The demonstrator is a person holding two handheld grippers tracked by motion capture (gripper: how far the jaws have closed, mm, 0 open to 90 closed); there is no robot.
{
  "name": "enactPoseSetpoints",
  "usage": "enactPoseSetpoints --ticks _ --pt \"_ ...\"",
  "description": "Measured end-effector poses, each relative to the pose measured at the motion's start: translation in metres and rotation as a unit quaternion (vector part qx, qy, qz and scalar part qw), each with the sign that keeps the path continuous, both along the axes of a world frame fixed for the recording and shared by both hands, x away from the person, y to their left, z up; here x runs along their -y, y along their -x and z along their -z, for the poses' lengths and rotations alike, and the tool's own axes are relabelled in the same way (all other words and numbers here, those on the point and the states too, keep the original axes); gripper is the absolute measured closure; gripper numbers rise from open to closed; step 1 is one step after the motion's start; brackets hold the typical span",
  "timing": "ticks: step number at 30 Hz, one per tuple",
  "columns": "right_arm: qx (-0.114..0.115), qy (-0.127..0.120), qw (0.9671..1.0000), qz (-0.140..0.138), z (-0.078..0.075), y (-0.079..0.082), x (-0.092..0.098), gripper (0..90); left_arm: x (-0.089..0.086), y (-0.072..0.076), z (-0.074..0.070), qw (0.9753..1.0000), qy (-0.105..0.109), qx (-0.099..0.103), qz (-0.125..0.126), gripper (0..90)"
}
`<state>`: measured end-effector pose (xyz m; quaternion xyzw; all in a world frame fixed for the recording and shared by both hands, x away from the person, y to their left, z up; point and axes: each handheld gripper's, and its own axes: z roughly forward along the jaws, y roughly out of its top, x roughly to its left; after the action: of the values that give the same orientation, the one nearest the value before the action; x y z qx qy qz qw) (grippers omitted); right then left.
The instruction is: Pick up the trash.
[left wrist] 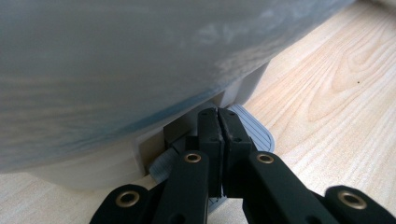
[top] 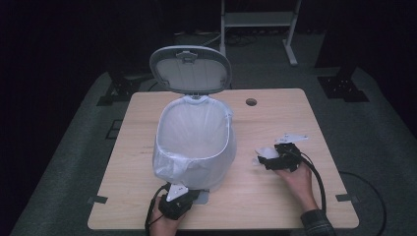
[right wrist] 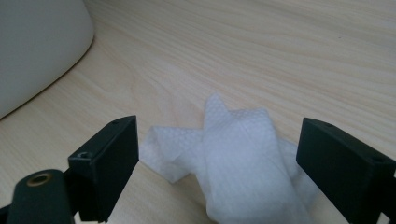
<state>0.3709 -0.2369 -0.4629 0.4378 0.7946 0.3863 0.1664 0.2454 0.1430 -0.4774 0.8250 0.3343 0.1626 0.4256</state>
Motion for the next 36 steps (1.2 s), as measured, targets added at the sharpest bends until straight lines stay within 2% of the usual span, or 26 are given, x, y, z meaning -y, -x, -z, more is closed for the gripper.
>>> enactPoseSetpoints --ticks 7,12,16,17,25,27,28,33,36 --pt "-0.007 0.010 0.9999 0.004 0.008 -0.006 -0.007 12.2 0.000 0.000 0.000 1.0000 0.000 0.000 0.000 88.9" --pt "-0.011 0.032 0.9994 0.000 0.017 -0.008 -0.011 13.4 0.000 0.000 0.000 1.0000 0.000 0.000 0.000 88.9" --pt "-0.008 0.044 0.9990 -0.001 0.018 -0.007 -0.013 16.4 0.000 0.000 0.000 1.0000 0.000 -0.001 0.000 88.9" --pt "-0.003 0.049 0.9988 0.000 0.018 -0.006 -0.012 21.3 0.000 0.000 0.000 1.0000 0.001 -0.001 0.000 88.9" --pt "0.004 0.052 0.9987 -0.002 0.018 -0.002 -0.009 31.9 0.000 0.000 0.000 1.0000 0.000 -0.001 0.000 88.9" --pt "0.008 0.050 0.9987 -0.002 0.018 0.000 -0.007 36.6 0.000 0.000 0.000 1.0000 0.000 -0.001 0.001 88.9" --pt "0.009 0.049 0.9987 -0.004 0.017 0.002 -0.005 42.1 0.000 0.000 0.000 1.0000 0.000 0.000 0.001 88.9" --pt "0.009 0.050 0.9987 -0.008 0.016 0.004 -0.003 48.4 0.000 0.000 0.000 1.0000 0.002 -0.001 0.001 88.9" --pt "0.009 0.051 0.9986 -0.010 0.016 0.007 0.000 56.5 0.000 0.000 0.000 1.0000 0.001 -0.001 0.001 88.9"
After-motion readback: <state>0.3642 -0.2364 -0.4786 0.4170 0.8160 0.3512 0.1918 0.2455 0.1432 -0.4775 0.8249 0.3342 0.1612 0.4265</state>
